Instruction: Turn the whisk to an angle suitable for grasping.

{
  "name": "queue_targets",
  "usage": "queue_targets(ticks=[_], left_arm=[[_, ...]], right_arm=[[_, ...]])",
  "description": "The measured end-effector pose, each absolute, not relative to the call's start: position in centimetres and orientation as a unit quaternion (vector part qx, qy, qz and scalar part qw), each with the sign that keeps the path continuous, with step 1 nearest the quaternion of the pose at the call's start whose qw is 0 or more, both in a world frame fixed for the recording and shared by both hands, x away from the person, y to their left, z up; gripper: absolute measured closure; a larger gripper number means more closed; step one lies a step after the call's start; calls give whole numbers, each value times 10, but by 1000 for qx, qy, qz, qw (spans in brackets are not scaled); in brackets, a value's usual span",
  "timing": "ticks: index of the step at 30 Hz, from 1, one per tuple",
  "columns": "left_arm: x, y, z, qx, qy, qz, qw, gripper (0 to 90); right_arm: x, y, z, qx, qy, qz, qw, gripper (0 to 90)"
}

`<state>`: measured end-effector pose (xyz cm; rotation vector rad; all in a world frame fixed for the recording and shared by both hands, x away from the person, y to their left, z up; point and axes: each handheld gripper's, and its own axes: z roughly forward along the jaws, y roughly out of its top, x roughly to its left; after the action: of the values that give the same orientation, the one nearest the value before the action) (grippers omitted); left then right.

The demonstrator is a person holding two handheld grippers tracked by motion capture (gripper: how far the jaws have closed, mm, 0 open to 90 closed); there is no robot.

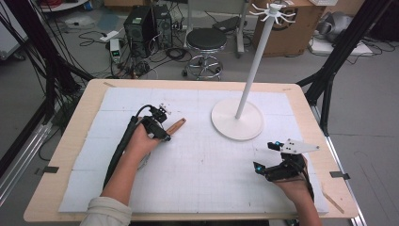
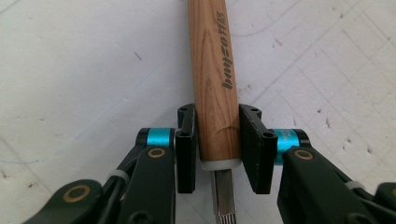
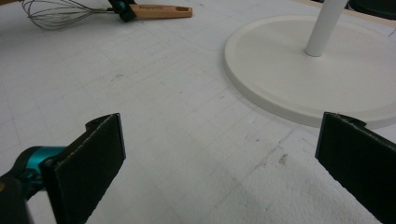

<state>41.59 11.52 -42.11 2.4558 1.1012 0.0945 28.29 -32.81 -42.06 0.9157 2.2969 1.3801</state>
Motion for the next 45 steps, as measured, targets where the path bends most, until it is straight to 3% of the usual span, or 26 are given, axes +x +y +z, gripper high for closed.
queue_targets(ticks=[9,18,30,40,45], left_arm=[[413,109,-422,901,372,57,215,616],[418,103,-422,907,365,71,198,600],[421,96,-419,913,362,63,176,692],[414,92,-417,927,327,70,168,704],[407,95,-404,922,312,65,218,703]], right_arm=[[283,-327,-421,318,803,480,152,4],[283,-327,-421,318,804,479,151,4],[283,-328,-421,316,804,480,150,4],[283,-329,-421,315,804,482,150,4],[282,-329,-420,315,802,484,150,4]])
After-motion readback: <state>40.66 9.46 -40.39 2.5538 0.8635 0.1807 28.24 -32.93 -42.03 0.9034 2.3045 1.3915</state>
